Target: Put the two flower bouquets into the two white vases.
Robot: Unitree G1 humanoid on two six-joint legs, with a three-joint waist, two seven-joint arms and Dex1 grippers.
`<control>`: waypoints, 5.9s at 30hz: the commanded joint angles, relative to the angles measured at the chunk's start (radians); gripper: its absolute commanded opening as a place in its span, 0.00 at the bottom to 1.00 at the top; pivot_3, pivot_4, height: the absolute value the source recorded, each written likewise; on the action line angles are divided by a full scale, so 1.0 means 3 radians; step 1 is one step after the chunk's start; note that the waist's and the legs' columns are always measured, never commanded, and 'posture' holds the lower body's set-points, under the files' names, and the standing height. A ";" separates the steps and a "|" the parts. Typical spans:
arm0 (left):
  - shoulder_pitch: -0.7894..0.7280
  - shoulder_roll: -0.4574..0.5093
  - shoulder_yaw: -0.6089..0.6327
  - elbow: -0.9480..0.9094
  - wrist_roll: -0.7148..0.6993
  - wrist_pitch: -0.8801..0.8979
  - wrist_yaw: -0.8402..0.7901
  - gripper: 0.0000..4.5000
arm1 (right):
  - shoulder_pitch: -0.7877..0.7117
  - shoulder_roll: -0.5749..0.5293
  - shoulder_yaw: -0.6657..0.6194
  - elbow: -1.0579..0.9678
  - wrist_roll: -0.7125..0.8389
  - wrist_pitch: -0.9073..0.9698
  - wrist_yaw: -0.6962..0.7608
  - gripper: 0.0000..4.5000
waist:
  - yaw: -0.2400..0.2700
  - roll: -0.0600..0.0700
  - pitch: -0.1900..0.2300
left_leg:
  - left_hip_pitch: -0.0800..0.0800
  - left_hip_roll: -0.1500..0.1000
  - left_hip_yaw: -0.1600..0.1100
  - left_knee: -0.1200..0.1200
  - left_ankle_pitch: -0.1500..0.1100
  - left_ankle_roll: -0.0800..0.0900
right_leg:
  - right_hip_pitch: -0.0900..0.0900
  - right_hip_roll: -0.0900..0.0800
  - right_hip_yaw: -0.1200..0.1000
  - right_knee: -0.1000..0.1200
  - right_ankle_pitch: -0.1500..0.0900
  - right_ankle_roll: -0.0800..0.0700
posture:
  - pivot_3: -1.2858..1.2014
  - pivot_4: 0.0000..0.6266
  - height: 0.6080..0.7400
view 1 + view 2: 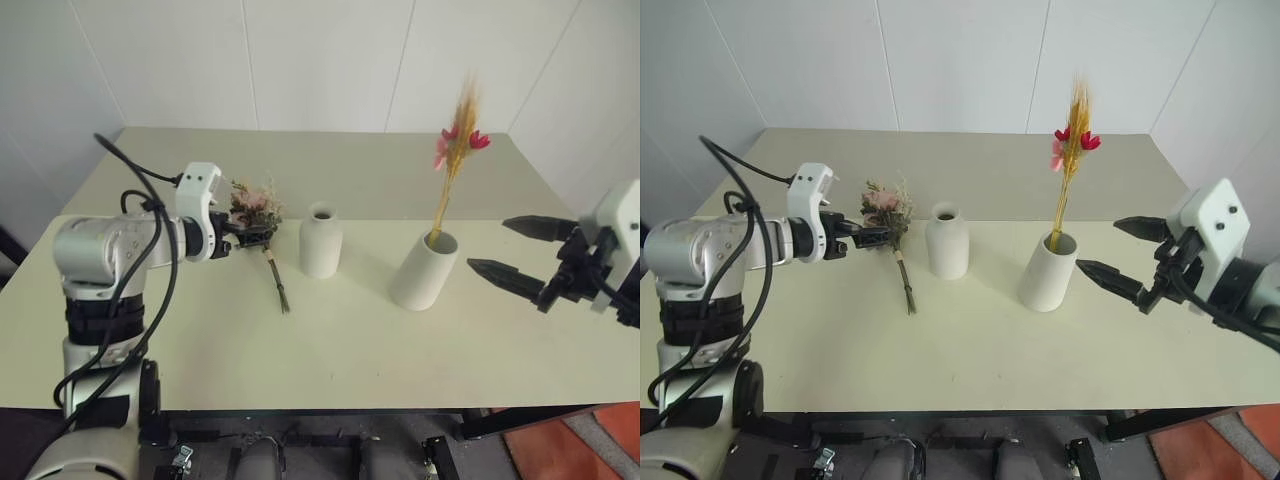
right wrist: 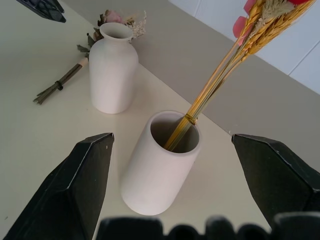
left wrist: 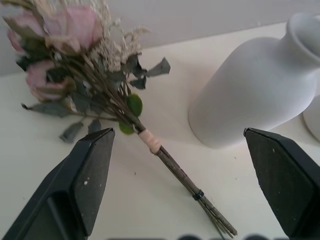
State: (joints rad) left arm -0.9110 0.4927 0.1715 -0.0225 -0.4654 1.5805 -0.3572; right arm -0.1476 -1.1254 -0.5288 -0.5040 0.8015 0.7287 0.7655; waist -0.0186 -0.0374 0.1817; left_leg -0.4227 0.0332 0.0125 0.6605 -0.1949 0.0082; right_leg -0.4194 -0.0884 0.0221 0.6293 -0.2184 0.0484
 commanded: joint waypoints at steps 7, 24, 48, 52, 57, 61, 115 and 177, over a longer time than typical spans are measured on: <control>-0.0503 -0.0440 0.0273 0.1080 0.0215 0.0113 0.0691 1.00 | -0.0566 -0.0105 0.0093 0.0150 -0.0065 -0.0035 0.0071 0.99 | 0.0022 -0.0004 0.0002 | -0.0009 -0.0002 -0.0001 0.0000 0.0000 0.0000 | -0.0008 0.0000 0.0001 0.0000 0.0002 -0.0004 | 0.52 0.24 1.00; -0.1252 -0.0654 0.0322 0.2968 0.0541 -0.0985 0.0579 1.00 | -0.0366 -0.0102 -0.0113 0.0089 -0.0284 0.0014 0.0115 0.99 | 0.0058 -0.0004 0.0002 | -0.0010 -0.0012 0.0002 0.0001 0.0001 -0.0002 | -0.0007 -0.0012 0.0000 -0.0001 0.0009 -0.0010 | 0.52 0.24 1.00; -0.1296 -0.0457 0.0893 0.3053 0.0351 -0.3711 0.0594 0.03 | 0.0255 0.0127 -0.0827 -0.0226 -0.0315 0.0295 0.0112 1.00 | 0.0087 -0.0004 0.0003 | -0.0013 -0.0010 0.0005 0.0001 0.0006 -0.0011 | -0.0007 -0.0013 0.0000 -0.0002 0.0019 -0.0017 | 0.52 0.24 1.00; -0.1030 -0.0431 0.1060 0.2345 -0.0380 -0.3826 -0.0956 0.03 | 0.0529 0.0176 -0.1120 -0.0266 -0.0276 0.0316 0.0342 1.00 | 0.0101 -0.0004 0.0002 | -0.0017 -0.0010 0.0008 0.0001 0.0009 -0.0019 | -0.0008 -0.0013 -0.0001 -0.0007 0.0021 -0.0018 | 0.52 0.24 1.00; -0.0884 -0.0488 0.0939 0.2104 -0.0754 -0.3742 -0.1967 0.03 | 0.0655 0.0196 -0.1109 -0.0273 -0.0377 0.0221 0.0341 1.00 | 0.0096 -0.0004 0.0002 | -0.0008 -0.0009 0.0009 0.0002 0.0010 -0.0021 | 0.0001 -0.0011 -0.0001 -0.0006 0.0021 -0.0018 | 0.52 0.24 1.00; -0.0970 -0.0665 0.0751 0.2286 -0.0696 -0.3864 -0.2221 0.03 | 0.0608 0.0263 -0.1028 -0.0310 -0.0389 0.0197 0.0230 1.00 | 0.0102 -0.0005 0.0001 | -0.0004 -0.0009 0.0008 0.0004 0.0011 -0.0021 | 0.0006 -0.0011 -0.0001 -0.0005 0.0008 0.0005 | 0.52 0.24 1.00; -0.0580 0.0154 -0.0250 0.2920 0.0671 -0.5167 -0.3652 0.99 | 0.0561 0.0387 -0.0822 -0.0111 -0.0734 -0.0010 0.0015 1.00 | 0.0025 -0.0004 0.0001 | -0.0011 -0.0004 0.0006 0.0004 0.0011 -0.0020 | -0.0004 -0.0006 0.0002 -0.0002 0.0008 0.0005 | 0.52 0.24 1.00; 0.1007 0.1438 0.0311 0.0646 -0.0417 -0.4091 -0.3562 0.99 | 0.1113 0.0264 -0.1423 0.0499 -0.1174 -0.0359 0.0729 1.00 | 0.0022 -0.0001 -0.0002 | -0.0002 0.0002 0.0015 0.0004 0.0011 -0.0020 | -0.0002 -0.0006 0.0004 0.0000 0.0005 0.0001 | 0.52 0.24 1.00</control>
State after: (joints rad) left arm -0.5802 0.9173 0.2580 0.1726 -0.5862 0.3726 -1.4250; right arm 0.1917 -1.0459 -0.9201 -0.3370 0.4463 0.6214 0.9917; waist -0.0121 -0.0377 0.1810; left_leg -0.4233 0.0338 0.0170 0.6616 -0.1916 0.0021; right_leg -0.4199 -0.0903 0.0232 0.6293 -0.2169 0.0486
